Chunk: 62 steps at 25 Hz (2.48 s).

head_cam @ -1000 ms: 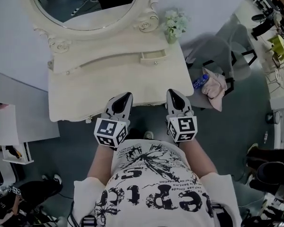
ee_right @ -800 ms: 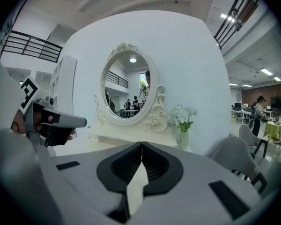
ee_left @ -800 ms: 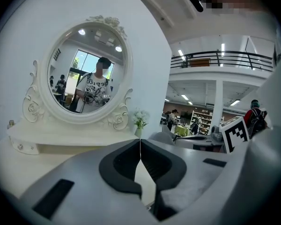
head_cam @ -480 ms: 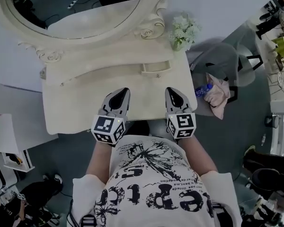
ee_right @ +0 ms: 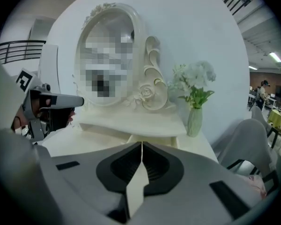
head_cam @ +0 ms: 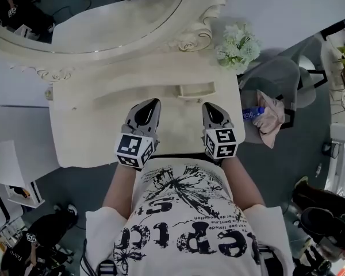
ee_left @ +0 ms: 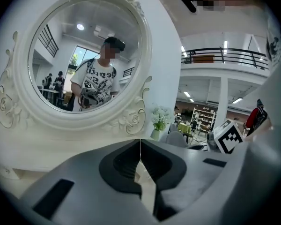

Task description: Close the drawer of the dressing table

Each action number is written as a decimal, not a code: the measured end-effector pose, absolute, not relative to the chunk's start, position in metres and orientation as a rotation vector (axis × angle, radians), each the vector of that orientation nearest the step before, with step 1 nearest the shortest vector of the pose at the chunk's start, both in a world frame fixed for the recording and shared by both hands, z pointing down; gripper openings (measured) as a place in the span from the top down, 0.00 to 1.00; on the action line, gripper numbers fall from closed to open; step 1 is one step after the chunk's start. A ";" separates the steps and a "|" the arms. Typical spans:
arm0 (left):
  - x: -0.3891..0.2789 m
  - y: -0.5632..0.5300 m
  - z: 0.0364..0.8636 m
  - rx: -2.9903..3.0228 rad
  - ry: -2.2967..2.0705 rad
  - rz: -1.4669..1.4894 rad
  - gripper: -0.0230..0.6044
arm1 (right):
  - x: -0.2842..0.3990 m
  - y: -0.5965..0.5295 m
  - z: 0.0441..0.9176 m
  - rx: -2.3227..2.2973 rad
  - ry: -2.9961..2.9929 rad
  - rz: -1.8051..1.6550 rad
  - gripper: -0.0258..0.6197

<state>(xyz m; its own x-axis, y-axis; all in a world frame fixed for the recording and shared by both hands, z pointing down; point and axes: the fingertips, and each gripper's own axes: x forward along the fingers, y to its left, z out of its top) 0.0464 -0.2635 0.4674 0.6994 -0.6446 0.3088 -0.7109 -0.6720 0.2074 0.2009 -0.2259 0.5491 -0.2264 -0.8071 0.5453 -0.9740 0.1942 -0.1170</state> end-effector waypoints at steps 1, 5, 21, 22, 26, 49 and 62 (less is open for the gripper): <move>0.047 -0.264 0.471 2.598 -1.070 0.309 0.93 | 0.200 -0.227 0.558 1.640 -2.103 0.657 0.93; 0.051 -0.266 0.482 2.597 -1.077 0.327 0.93 | 0.201 -0.230 0.588 1.549 -2.068 0.743 0.93; 0.027 -0.262 0.510 2.392 -1.243 0.380 0.93 | 0.199 -0.244 0.652 1.421 -2.000 0.973 0.80; 0.028 -0.263 0.507 2.395 -1.249 0.374 0.93 | 0.200 -0.244 0.652 1.414 -2.000 0.970 0.80; 0.029 -0.265 0.496 2.412 -1.258 0.361 0.93 | 0.199 -0.243 0.652 1.397 -1.996 0.958 0.80; 0.028 -0.280 0.485 2.396 -1.359 0.368 0.93 | 0.201 -0.300 0.649 1.342 -2.014 0.898 0.80; 0.016 -0.277 0.482 2.379 -1.397 0.374 0.93 | 0.203 -0.311 0.650 1.367 -2.028 0.858 0.80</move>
